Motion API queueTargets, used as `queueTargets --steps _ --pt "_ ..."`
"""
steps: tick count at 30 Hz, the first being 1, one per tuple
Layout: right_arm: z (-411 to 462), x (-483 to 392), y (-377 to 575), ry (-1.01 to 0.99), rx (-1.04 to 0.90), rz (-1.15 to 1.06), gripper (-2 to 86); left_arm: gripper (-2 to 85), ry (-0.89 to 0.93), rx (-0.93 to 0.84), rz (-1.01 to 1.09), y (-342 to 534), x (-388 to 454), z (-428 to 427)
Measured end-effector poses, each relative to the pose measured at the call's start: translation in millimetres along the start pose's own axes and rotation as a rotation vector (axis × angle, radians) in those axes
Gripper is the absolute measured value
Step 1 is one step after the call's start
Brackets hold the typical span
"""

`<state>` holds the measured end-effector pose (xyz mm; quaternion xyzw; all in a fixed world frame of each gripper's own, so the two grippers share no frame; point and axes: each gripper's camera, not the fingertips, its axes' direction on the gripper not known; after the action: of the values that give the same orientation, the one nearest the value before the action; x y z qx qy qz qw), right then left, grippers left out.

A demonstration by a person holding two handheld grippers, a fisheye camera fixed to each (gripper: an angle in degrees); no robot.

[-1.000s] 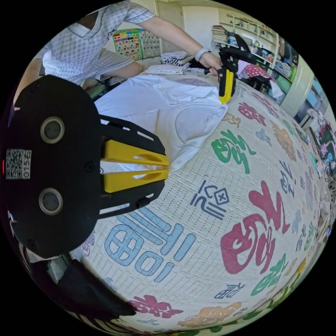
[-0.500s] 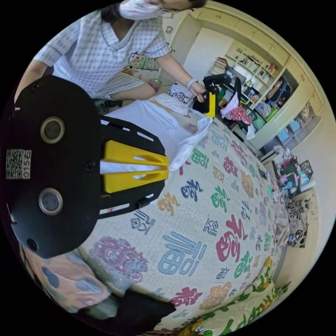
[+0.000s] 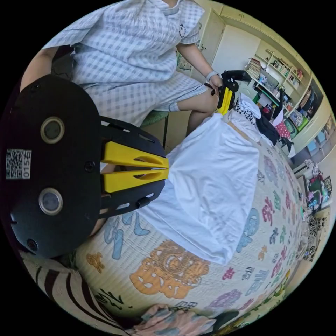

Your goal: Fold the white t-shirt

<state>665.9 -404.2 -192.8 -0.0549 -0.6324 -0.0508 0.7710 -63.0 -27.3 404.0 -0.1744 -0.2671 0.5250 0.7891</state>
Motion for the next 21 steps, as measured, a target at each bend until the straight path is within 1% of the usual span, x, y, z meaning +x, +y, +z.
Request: queueTargets --steps 4,6,8,10,13,15,16,18,20,21 --pt "21 -7 27 0.011 -0.031 0.049 -0.5 -0.3 -0.047 -0.061 -0.012 15 20 11" --pt "23 -9 33 0.014 -0.013 0.058 -0.5 -0.5 -0.076 -0.135 -0.027 17 21 19" --pt "29 -8 36 0.008 -0.042 0.066 -0.3 -0.5 -0.059 -0.272 -0.052 21 20 31" --pt "34 -9 41 0.030 -0.070 0.068 0.1 -0.3 -0.065 -0.308 -0.067 24 21 28" --pt "36 -17 40 0.040 -0.042 0.044 2.0 -0.1 -0.107 -0.195 -0.094 25 26 3" --pt "44 -24 33 0.055 -0.032 0.019 5.2 0.1 -0.091 -0.108 -0.124 22 28 -7" --pt "54 -29 26 0.073 -0.045 0.005 6.2 0.1 -0.051 -0.066 -0.120 18 30 -6" --pt "75 -35 14 0.085 -0.104 -0.015 6.9 0.2 -0.032 -0.093 -0.128 12 29 7" --pt "99 -36 6 0.111 -0.187 -0.010 6.4 0.0 -0.025 -0.169 -0.166 11 24 30" --pt "114 -34 3 0.156 -0.266 0.012 4.9 -0.1 -0.023 -0.188 -0.174 12 22 36"
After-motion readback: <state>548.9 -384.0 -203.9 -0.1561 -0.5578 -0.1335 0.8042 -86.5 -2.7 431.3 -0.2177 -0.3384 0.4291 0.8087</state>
